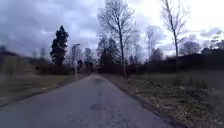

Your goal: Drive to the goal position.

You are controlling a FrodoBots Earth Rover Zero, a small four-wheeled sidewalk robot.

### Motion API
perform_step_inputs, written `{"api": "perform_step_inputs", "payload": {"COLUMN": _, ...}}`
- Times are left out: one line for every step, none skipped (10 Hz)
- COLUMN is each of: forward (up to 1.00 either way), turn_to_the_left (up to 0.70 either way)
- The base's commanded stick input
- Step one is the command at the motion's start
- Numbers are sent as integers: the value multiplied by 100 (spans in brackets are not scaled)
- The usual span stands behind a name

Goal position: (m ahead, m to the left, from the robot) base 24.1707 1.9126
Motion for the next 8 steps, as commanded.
{"api": "perform_step_inputs", "payload": {"forward": 50, "turn_to_the_left": 0}}
{"api": "perform_step_inputs", "payload": {"forward": 50, "turn_to_the_left": 3}}
{"api": "perform_step_inputs", "payload": {"forward": 50, "turn_to_the_left": 8}}
{"api": "perform_step_inputs", "payload": {"forward": 50, "turn_to_the_left": 50}}
{"api": "perform_step_inputs", "payload": {"forward": 50, "turn_to_the_left": 50}}
{"api": "perform_step_inputs", "payload": {"forward": 50, "turn_to_the_left": 50}}
{"api": "perform_step_inputs", "payload": {"forward": 50, "turn_to_the_left": 50}}
{"api": "perform_step_inputs", "payload": {"forward": 50, "turn_to_the_left": 50}}
